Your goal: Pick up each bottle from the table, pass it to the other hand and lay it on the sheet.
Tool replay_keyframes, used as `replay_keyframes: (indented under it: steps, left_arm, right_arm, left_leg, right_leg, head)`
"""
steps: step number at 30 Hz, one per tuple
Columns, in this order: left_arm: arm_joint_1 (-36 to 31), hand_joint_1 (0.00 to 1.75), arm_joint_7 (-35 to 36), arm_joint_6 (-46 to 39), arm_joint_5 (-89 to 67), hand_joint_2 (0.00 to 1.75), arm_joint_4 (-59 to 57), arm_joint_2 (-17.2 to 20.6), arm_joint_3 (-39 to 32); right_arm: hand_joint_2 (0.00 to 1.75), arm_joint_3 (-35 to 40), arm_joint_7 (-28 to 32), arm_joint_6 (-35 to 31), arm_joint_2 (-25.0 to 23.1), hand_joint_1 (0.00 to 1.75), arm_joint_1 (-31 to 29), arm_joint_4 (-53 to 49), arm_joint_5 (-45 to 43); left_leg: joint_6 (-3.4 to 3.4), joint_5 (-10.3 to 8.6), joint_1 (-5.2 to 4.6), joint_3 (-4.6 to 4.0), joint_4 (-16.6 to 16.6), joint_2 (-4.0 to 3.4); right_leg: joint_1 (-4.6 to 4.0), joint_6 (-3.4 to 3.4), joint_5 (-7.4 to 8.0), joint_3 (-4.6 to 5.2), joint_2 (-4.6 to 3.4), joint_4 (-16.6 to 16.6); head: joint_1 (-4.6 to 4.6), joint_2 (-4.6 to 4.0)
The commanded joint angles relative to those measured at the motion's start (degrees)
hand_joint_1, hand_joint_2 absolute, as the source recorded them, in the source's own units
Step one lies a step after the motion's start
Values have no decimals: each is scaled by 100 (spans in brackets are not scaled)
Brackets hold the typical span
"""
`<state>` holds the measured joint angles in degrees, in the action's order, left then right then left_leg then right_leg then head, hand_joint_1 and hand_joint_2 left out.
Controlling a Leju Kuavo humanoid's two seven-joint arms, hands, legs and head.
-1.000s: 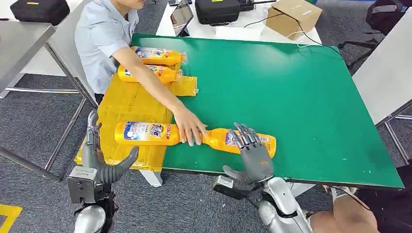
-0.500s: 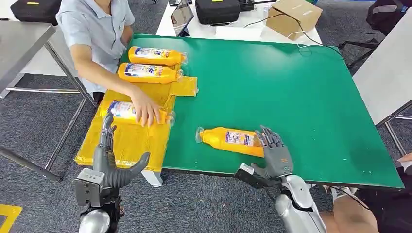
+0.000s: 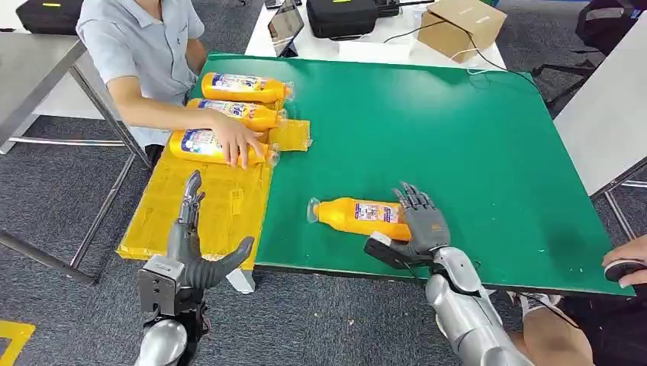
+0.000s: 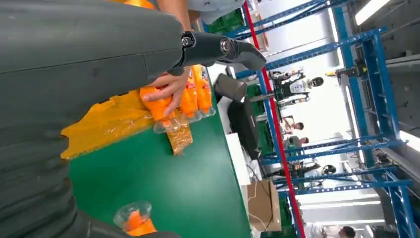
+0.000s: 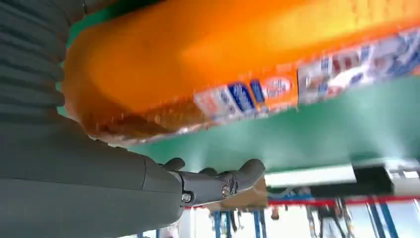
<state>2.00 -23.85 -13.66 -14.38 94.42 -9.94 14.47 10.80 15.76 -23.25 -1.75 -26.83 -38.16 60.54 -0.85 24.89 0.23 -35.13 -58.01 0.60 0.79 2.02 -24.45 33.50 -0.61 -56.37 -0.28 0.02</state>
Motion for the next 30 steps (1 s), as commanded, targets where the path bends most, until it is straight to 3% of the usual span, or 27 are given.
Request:
replay_keyframes:
  steps: [1,2,3,5,14,17,20,22,24,30]
  left_arm:
    - [-135,0,238,124,140,175,-259,191,54]
    - [-88,0,337,200,218,175,-206,212,12]
    - [-71,0,337,200,218,175,-202,226,-1]
    - [-3,0,422,312,246,175,-152,229,-60]
    - [121,0,476,399,258,175,-53,199,-156]
    - [93,0,511,544,325,175,-70,211,-169]
    - [-93,0,472,682,503,175,-337,204,-106]
    - [-149,0,452,677,545,175,-429,185,-75]
    - [-172,0,428,627,652,175,-493,140,-31]
    - [50,0,405,501,987,175,-562,-20,42]
  right_arm:
    - [175,349,-907,890,-100,141,-846,1591,213]
    - [175,437,-1219,1379,-110,155,-941,1726,299]
    - [175,441,-1241,1389,-124,168,-942,1722,303]
    - [175,604,-1494,1734,-109,175,-967,1744,433]
    - [175,724,-1549,1749,-91,175,-885,1599,497]
    - [175,574,-1002,1835,-118,175,-791,1391,77]
    - [175,-128,234,2108,-233,175,-526,961,-1150]
    - [175,-179,403,2084,-256,175,-423,746,-1348]
    - [175,-369,956,2209,-401,175,-158,133,-2189]
    - [175,-61,1160,2135,-759,175,587,-2064,-3523]
  left_leg:
    - [4,4,1,23,6,-9]
    - [7,10,3,40,7,-19]
    - [5,4,2,28,6,-19]
    - [7,5,3,48,8,-21]
    - [4,-4,7,91,14,-6]
    - [-1,-4,5,100,14,-7]
    - [0,-4,7,106,16,-3]
    - [1,-5,9,106,17,-2]
    - [1,-1,5,106,12,-10]
    - [2,3,3,72,4,-22]
  right_leg:
    - [-3,-7,-2,-21,-2,6]
    - [-6,-11,-5,-37,-8,8]
    - [-3,-8,0,-23,-8,7]
    - [-6,-10,-1,-42,-7,11]
    - [-8,-12,5,-82,6,22]
    - [-7,-5,5,-93,4,20]
    - [-9,-6,4,-102,9,22]
    - [-11,-7,6,-102,10,25]
    - [-8,-3,4,-96,-2,17]
    - [-8,-3,3,-61,-18,3]
  head:
    - [0,0]
    - [-2,0]
    - [0,0]
    - [-2,0]
    - [0,0]
    - [0,0]
    - [2,0]
    - [0,0]
    - [-2,0]
    - [-2,0]
